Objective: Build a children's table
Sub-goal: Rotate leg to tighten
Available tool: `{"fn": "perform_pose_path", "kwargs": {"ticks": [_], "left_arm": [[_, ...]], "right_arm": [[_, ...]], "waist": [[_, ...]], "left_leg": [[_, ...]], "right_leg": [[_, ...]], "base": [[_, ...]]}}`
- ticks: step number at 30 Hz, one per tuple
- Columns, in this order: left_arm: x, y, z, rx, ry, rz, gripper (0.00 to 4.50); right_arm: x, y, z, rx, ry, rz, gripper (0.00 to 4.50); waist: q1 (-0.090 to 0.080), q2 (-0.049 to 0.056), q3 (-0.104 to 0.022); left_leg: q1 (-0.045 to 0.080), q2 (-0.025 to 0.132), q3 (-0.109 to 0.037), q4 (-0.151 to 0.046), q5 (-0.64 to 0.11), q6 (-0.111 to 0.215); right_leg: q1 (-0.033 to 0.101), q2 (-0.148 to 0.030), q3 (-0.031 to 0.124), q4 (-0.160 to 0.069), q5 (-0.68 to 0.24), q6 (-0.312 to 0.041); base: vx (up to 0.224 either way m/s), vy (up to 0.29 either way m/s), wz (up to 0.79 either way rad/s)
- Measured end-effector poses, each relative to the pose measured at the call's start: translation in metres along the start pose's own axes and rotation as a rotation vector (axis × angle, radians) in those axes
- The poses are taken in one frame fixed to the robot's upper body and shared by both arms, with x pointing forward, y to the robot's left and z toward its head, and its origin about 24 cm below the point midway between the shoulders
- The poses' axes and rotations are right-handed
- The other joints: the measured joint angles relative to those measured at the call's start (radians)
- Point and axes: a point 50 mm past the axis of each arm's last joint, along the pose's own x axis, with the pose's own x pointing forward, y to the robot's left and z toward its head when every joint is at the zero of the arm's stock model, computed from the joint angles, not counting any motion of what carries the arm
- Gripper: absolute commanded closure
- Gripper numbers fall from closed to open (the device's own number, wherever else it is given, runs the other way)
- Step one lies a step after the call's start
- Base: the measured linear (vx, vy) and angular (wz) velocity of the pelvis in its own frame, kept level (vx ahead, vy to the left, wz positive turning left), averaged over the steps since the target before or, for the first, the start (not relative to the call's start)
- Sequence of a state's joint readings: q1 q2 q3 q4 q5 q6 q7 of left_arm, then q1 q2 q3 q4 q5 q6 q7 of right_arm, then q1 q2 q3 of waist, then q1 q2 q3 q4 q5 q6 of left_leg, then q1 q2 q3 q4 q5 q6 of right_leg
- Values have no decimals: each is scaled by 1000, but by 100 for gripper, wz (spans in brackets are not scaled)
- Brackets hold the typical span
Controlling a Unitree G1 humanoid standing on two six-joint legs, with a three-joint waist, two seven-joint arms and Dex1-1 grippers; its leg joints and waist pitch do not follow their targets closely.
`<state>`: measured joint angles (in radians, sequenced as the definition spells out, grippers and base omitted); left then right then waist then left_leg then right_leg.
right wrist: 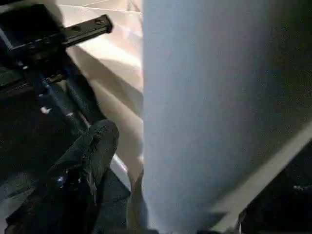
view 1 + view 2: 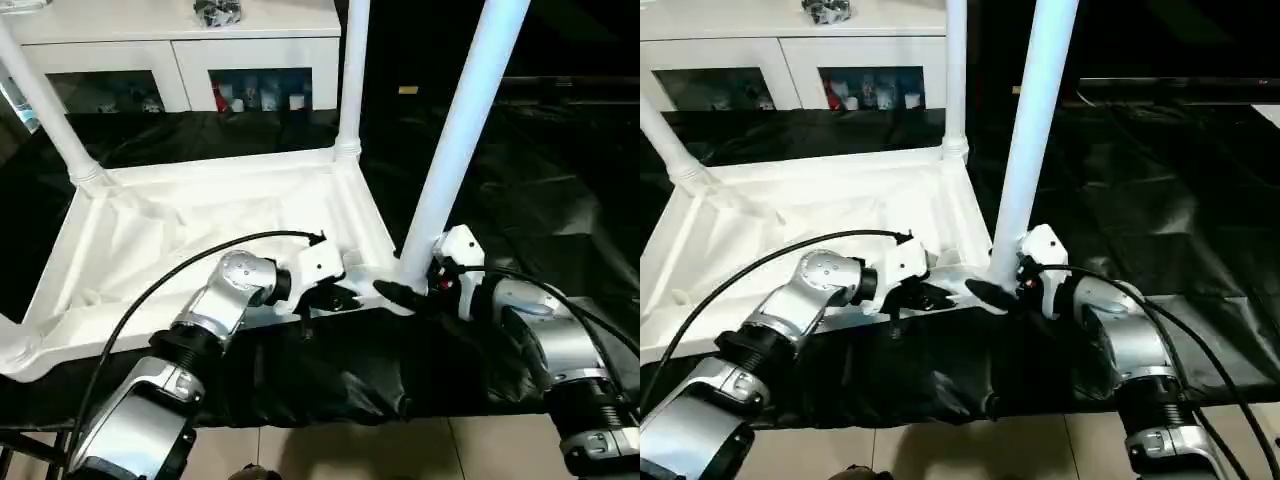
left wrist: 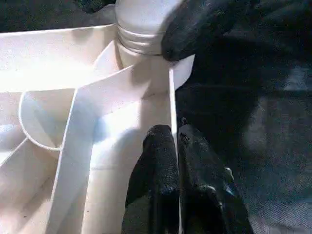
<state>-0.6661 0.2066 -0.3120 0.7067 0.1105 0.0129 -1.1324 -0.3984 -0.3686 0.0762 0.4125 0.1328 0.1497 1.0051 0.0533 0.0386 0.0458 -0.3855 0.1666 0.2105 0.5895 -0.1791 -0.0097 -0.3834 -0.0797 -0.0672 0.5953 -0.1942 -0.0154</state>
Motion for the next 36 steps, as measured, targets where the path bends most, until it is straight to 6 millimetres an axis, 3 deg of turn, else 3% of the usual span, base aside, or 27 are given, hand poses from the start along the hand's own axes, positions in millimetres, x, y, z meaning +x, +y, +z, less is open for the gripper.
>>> {"fn": "perform_pose_path", "kwargs": {"ticks": [13, 22, 28, 32, 36], "left_arm": [[-12, -1, -5, 14, 15, -54, 450], [-9, -2, -4, 14, 8, -47, 450], [8, 4, 2, -22, 15, 72, 450], [26, 9, 9, -85, 16, 199, 450], [36, 9, 14, -106, 13, 262, 450]], "right_arm": [[0, 4, 0, 12, 6, 73, 208], [1, 8, -1, 38, -12, 55, 216], [11, 2, -2, 105, -63, -211, 224], [29, -8, 0, 209, -98, -494, 242], [41, -11, 4, 233, -102, -633, 242]], "waist": [[6, -1, 1], [7, -1, 1], [4, -5, -1], [-12, -7, -2], [-22, -5, -2]], "left_leg": [[0, 0, 0, 0, 0, 0], [0, 0, 0, 0, 0, 0], [2, -1, 0, 1, 0, 0], [3, -1, 0, 2, 0, 0], [3, -2, 0, 1, 0, 0]], "right_leg": [[0, 0, 0, 0, 0, 0], [0, 0, 0, 0, 0, 0], [2, 0, 1, -1, 0, 1], [1, 0, 2, -3, -1, 2], [1, -1, 2, -5, -1, 2]], "base": [[0, 0, 0], [0, 0, 0], [0, 0, 0], [0, 0, 0], [0, 0, 0]]}}
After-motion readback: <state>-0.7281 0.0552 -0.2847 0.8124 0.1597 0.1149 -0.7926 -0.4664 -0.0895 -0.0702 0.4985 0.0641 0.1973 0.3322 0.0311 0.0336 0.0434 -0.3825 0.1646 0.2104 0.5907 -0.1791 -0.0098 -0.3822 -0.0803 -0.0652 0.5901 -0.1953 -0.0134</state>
